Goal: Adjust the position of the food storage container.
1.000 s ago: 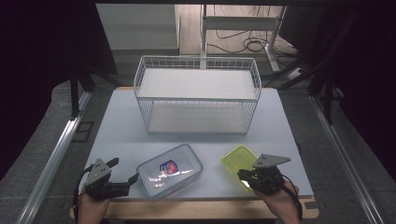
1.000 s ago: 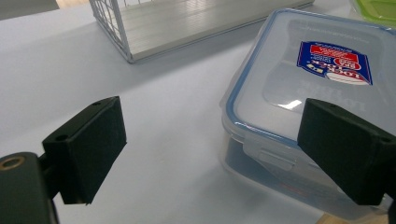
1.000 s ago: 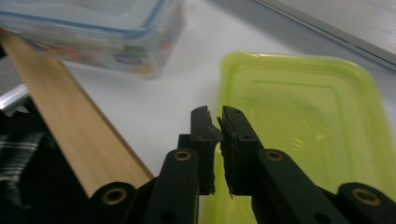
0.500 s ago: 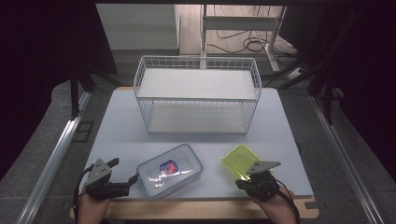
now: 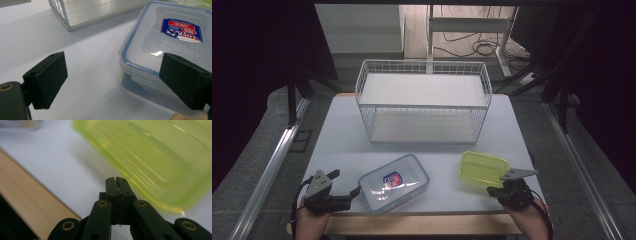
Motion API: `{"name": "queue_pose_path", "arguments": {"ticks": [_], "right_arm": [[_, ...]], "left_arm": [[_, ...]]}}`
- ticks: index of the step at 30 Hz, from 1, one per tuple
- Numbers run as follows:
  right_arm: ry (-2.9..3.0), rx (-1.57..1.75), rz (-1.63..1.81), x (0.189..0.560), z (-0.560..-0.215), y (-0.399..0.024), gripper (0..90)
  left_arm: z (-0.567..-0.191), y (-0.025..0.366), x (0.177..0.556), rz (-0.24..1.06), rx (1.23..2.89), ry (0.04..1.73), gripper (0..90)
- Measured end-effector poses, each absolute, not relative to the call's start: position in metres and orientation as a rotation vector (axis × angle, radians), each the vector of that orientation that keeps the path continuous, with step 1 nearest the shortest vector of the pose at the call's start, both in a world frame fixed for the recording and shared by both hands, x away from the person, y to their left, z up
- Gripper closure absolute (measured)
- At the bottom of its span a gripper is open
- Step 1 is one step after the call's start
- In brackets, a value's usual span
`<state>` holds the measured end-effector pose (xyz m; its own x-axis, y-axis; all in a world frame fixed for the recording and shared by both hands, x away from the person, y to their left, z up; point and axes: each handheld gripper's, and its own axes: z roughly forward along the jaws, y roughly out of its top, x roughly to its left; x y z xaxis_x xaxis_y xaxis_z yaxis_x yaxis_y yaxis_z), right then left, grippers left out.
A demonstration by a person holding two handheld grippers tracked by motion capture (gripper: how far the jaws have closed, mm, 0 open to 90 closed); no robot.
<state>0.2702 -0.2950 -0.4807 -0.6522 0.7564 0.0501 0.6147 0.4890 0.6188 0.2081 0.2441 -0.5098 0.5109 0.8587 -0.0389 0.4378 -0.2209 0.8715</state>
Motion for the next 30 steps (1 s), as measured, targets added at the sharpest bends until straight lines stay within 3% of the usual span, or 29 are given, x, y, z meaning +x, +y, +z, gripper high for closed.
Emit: {"name": "queue_pose_path", "arguments": {"ticks": [9,15,21,30], "right_arm": [[2.46,1.235,0.956,0.272,-0.473,-0.309,89.0],[2.487,1.085,1.024,0.272,-0.462,-0.277,87.1],[2.508,0.926,1.025,0.304,-0.457,-0.222,88.1],[2.57,0.96,0.898,0.344,-0.483,-0.189,89.1]], "left_arm": [[-0.511,0.244,0.209,0.584,1.849,1.082,8.2],[-0.512,0.243,0.21,0.575,1.843,1.088,8.3],[-0.513,0.243,0.211,0.569,1.841,1.09,8.3],[-0.512,0.245,0.21,0.557,1.83,1.096,8.4]]}}
